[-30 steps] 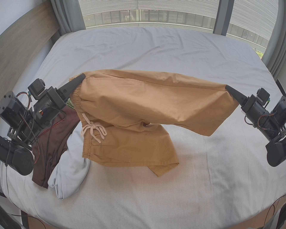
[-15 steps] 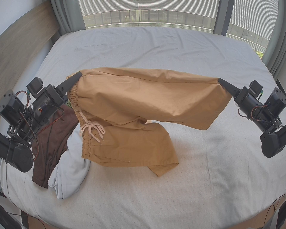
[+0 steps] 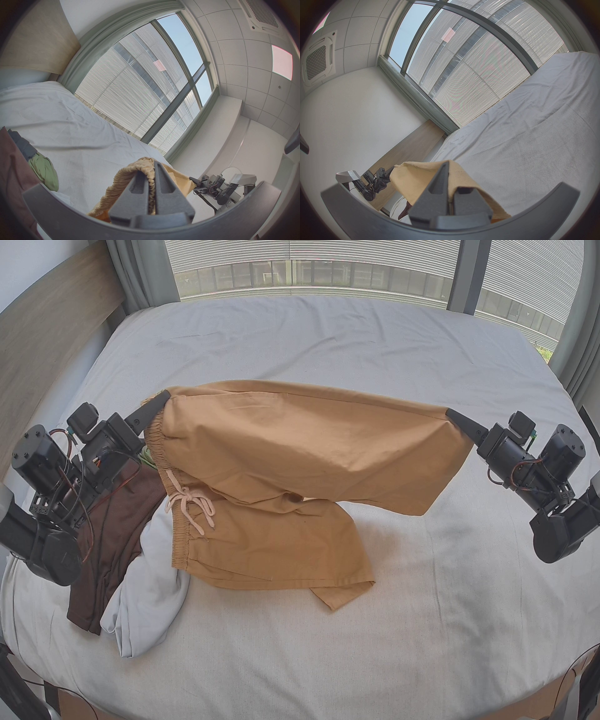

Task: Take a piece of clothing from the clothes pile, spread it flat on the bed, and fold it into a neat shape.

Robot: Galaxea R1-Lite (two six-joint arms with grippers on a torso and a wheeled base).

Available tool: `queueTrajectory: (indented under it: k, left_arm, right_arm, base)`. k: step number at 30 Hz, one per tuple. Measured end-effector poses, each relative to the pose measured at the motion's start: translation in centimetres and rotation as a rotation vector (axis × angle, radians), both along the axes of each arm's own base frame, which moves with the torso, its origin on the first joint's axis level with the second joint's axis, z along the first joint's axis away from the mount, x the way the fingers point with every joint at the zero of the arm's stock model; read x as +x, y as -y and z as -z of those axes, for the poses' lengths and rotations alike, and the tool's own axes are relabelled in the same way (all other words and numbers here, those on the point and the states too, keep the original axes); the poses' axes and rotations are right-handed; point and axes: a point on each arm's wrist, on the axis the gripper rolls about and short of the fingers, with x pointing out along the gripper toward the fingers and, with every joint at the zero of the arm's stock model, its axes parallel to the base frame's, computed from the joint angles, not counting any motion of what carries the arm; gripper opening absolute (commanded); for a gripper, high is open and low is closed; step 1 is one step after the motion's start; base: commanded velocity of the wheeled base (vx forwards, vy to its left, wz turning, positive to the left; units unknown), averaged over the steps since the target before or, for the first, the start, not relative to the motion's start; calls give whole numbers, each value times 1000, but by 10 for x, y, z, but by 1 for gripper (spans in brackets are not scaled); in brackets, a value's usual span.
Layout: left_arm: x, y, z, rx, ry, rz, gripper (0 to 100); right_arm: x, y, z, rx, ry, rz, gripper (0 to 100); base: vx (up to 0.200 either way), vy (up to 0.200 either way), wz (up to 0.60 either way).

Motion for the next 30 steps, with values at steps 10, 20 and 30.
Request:
queueTrajectory:
  k: [10, 20, 30]
  left_arm:
    - [25, 2, 8, -10, 1, -23, 0]
    - [50, 5, 13, -32, 15, -44, 0]
    - [75, 6, 22, -65, 25, -109, 0]
  right_arm:
    - [25, -6, 2, -2, -3, -9, 0]
    - [53, -10, 5, 0, 10, -8, 0]
    - [81, -11, 16, 1, 16, -3, 0]
  base:
    - [0, 0, 0]
    - [0, 0, 0]
    - [0, 0, 0]
